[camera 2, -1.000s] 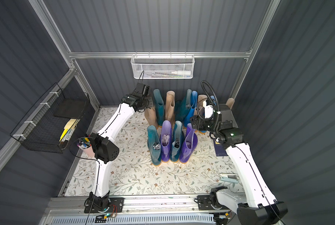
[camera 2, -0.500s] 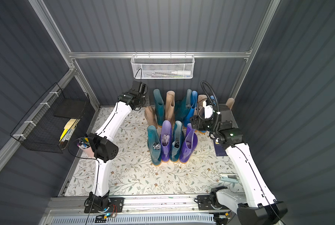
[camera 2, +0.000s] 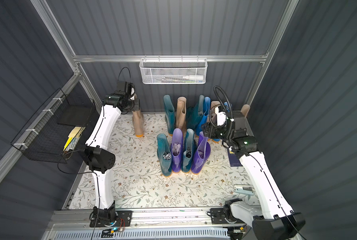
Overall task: Match and arrange rain boots in pairs
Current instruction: Adjust the rain boot at the corner of the board.
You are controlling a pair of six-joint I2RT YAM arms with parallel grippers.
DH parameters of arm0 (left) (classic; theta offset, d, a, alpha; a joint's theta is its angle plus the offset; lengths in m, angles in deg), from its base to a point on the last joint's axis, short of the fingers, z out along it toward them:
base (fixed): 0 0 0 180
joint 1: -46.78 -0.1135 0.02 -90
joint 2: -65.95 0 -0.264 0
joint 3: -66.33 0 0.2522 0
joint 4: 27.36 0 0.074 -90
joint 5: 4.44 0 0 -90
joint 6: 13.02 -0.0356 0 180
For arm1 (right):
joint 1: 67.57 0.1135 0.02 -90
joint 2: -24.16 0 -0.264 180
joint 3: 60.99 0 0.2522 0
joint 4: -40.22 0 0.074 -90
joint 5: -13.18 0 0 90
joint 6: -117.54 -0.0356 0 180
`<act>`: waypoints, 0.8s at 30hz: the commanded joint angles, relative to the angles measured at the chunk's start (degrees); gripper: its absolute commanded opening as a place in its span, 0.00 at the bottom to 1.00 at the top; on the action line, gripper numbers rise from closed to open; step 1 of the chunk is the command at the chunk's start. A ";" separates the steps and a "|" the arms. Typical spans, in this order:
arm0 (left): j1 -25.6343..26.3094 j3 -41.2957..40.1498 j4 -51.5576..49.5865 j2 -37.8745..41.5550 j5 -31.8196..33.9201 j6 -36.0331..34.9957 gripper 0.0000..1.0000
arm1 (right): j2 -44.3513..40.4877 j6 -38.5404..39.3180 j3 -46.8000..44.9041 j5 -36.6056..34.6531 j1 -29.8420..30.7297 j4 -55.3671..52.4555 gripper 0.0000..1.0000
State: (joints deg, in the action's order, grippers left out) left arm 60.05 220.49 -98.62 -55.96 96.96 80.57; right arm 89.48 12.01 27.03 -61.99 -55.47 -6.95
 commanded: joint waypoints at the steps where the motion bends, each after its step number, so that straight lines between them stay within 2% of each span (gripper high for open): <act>1: -1.63 0.21 2.95 3.26 0.54 -6.43 0.00 | 0.34 -0.55 -0.19 1.23 0.34 1.21 0.78; 7: -5.52 -2.63 4.76 3.67 2.42 -12.18 0.00 | -0.90 -0.90 -1.58 1.26 0.30 0.98 0.78; 18: -10.32 -5.60 8.94 4.22 3.18 -18.00 0.00 | -1.23 -1.53 -3.41 1.70 0.34 1.40 0.78; 24: -11.90 -6.81 10.97 3.96 6.76 -17.69 0.00 | -1.03 -1.94 -3.57 2.05 0.30 1.92 0.77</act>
State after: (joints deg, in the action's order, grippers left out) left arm 48.91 213.65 -93.02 -55.87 100.32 63.85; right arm 88.71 10.85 23.91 -60.90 -55.47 -6.19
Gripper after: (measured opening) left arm 0.073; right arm 0.775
